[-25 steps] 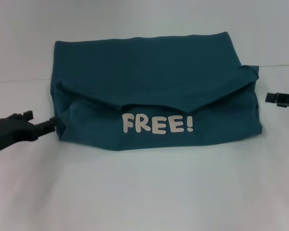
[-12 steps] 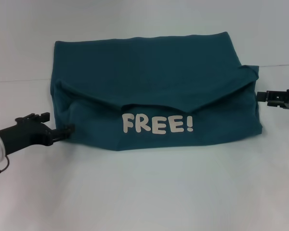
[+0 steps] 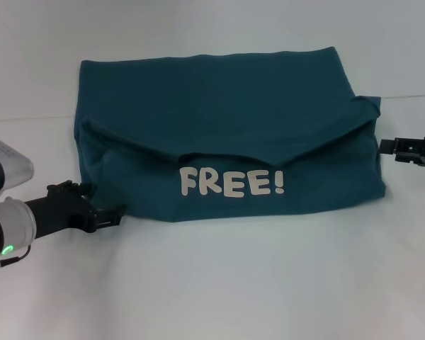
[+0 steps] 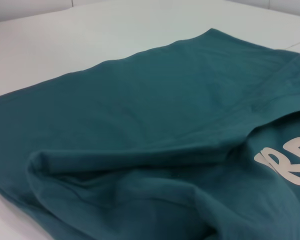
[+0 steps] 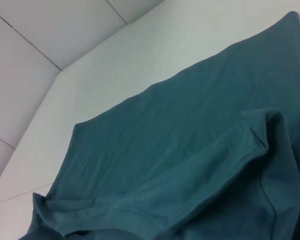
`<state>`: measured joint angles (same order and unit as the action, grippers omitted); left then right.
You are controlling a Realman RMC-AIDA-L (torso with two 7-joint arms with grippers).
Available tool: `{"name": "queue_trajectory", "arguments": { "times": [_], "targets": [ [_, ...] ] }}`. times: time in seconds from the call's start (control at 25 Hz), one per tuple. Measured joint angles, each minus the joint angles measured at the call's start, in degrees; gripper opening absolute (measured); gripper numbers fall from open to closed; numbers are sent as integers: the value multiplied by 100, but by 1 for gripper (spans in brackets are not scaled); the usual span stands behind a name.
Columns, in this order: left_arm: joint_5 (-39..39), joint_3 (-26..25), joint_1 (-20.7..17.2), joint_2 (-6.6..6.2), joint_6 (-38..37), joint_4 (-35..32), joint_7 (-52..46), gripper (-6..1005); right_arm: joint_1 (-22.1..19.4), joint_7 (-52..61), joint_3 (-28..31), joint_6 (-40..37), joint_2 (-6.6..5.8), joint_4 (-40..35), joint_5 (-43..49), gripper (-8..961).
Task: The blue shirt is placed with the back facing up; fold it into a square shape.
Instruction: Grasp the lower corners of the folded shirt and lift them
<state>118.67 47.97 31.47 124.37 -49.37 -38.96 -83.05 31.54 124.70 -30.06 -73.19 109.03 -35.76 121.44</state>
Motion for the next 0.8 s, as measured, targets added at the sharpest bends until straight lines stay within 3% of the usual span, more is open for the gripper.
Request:
{"name": "queue_trajectory", "arguments": {
  "times": [0.52,0.76,0.8],
  "targets": [
    [8,397,-19,-1,-87,-118,15,875,-61,-27,72,-3,5,-1,2,555],
    [16,381,-44,-11,-82,-163,-72,814,-92,-47,122,-6,8,-1,2,541],
    [16,379,-48,-11,-90,-178,-86,768,-97,-49,139,-4,9,-1,2,539]
  ]
}}
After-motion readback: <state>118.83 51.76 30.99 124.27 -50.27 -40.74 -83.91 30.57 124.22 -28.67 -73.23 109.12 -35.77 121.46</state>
